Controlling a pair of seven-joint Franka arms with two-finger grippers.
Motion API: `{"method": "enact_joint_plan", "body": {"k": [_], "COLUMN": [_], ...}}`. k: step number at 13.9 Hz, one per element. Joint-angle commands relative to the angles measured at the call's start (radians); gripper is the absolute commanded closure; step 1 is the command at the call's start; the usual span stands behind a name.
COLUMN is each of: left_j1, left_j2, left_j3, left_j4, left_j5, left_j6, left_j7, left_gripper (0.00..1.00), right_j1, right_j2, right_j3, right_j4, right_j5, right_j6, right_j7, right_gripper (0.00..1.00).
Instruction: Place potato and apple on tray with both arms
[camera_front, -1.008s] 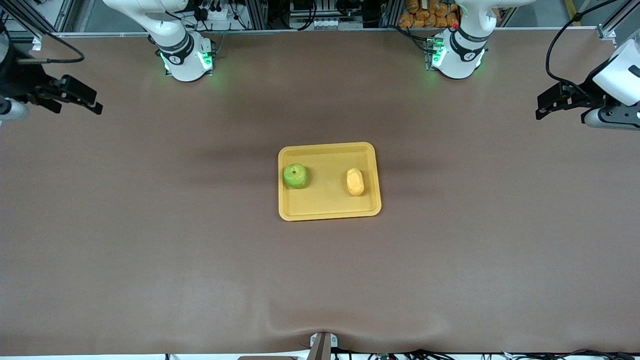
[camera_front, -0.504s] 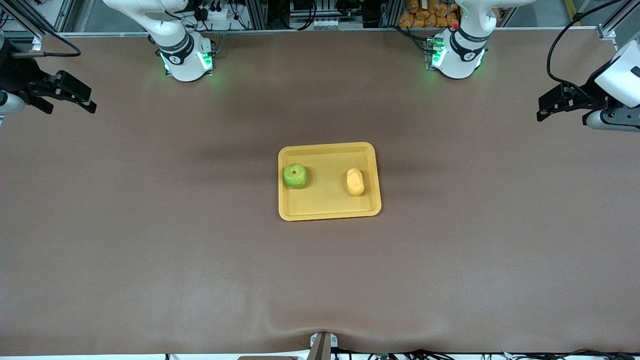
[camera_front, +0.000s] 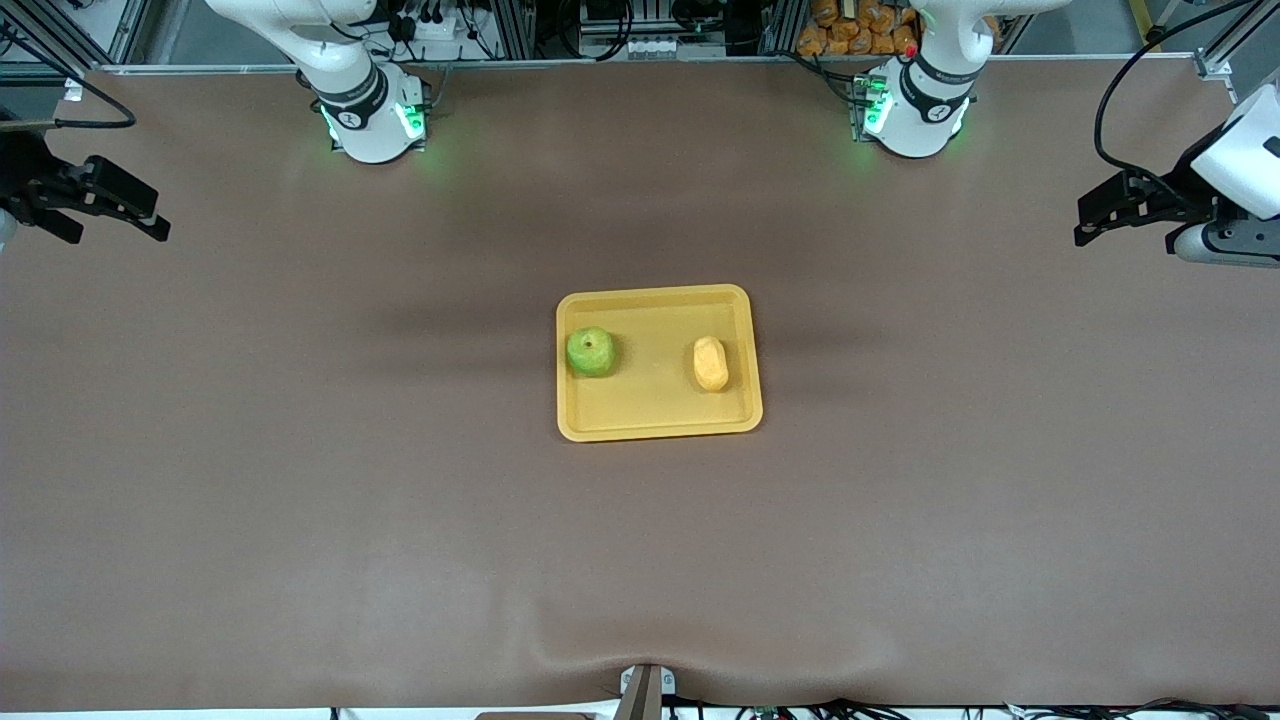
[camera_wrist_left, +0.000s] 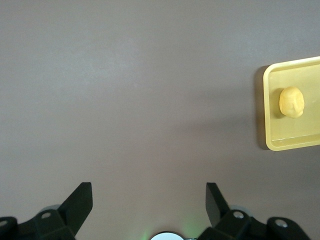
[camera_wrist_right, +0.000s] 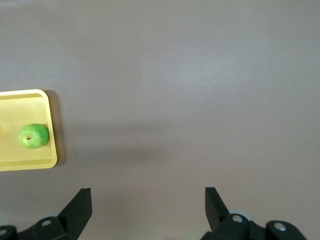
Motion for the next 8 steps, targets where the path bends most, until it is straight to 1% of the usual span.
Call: {"method": "enact_joint_plan", "body": {"k": [1,8], "left_j1": [-0.001,-0.001], "left_j2": [0.012,0.012], "left_j3": [-0.003,-0.003], "left_j4": [0.027,0.025], "left_j5": [0.019,0.019], "left_j6": [-0.018,-0.021], "left_j7": [0.002,0.000], "left_gripper": [0.00,0.00], "right_j1": [-0.011,-0.015], "right_j2": [0.015,0.015], "right_j3": [0.017,0.017], "right_j4": [0.032,0.030], "right_j5": [-0.054,-0.047], "right_j6": [-0.010,-0.016], "right_j7": [-0.015,0.001], "right_gripper": [0.00,0.00]}}
